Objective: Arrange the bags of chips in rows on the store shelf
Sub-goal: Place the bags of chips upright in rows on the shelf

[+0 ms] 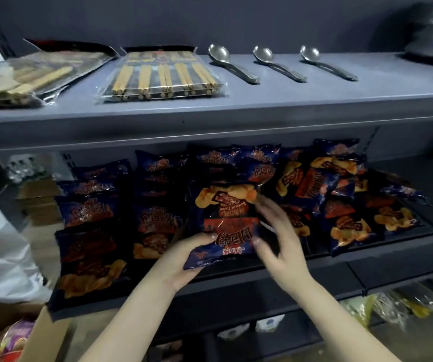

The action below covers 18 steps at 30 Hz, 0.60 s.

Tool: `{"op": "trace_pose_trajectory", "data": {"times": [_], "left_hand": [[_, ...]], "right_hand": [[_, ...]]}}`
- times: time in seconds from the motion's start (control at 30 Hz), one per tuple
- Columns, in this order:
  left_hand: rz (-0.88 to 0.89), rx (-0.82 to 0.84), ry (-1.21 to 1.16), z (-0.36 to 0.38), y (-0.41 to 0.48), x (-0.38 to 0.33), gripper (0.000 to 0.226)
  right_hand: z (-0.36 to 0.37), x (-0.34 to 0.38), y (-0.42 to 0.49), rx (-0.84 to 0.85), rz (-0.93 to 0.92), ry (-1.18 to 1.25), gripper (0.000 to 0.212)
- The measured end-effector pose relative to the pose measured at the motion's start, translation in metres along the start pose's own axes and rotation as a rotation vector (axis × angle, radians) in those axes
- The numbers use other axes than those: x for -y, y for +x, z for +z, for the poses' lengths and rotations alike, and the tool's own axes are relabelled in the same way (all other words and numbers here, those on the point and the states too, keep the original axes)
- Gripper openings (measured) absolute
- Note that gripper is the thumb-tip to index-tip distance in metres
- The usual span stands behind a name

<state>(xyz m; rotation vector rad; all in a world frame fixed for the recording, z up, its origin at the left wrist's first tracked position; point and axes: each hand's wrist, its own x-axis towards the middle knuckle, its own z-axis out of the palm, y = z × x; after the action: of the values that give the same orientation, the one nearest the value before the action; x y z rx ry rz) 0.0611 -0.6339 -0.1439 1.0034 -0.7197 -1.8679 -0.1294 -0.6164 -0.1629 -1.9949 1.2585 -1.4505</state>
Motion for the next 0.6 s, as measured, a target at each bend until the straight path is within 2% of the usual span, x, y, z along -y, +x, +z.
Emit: {"op": "trace_pose_trajectory", "data": {"times": [0.03,0.1,0.13,0.23,0.33,0.4,0.47,0.53,0.6], "left_hand": [[-0.032,-0.007,-0.007,0.001,-0.002,-0.001,0.009],[-0.083,0.017,0.045,-0.002,-0.001,-0.002,0.013],[-0.104,0.046,0.103,-0.005,-0.001,-0.001,0.009],[-0.231,0.133,0.315,-0.012,-0.003,-0.006,0.021],[-0.32,0.217,0.496,-0.018,-0.005,-0.012,0.033],[-0.338,0.252,0.569,-0.018,-0.008,-0.02,0.025],[-0.309,0.291,0.541,-0.019,-0.012,-0.03,0.032],[-0.184,0.31,0.321,-0.023,-0.012,-0.036,0.06],[0.003,0.314,0.084,-0.028,-0.005,-0.036,0.084]], "right_hand": [[-0.003,0.001,0.006,-0.021,0.117,0.119,0.054],[-0.006,0.0,0.017,-0.008,0.329,0.375,0.064],[-0.007,-0.002,0.021,-0.005,0.375,0.448,0.069],[-0.019,-0.003,0.026,0.118,0.42,0.357,0.073],[-0.034,0.002,0.031,0.415,0.595,0.264,0.06],[-0.038,0.003,0.027,0.545,0.731,0.264,0.058],[-0.038,-0.001,0.022,0.529,0.79,0.3,0.061],[-0.039,-0.002,0.022,0.417,0.795,0.429,0.058],[-0.037,-0.004,0.025,0.243,0.785,0.659,0.048]]}}
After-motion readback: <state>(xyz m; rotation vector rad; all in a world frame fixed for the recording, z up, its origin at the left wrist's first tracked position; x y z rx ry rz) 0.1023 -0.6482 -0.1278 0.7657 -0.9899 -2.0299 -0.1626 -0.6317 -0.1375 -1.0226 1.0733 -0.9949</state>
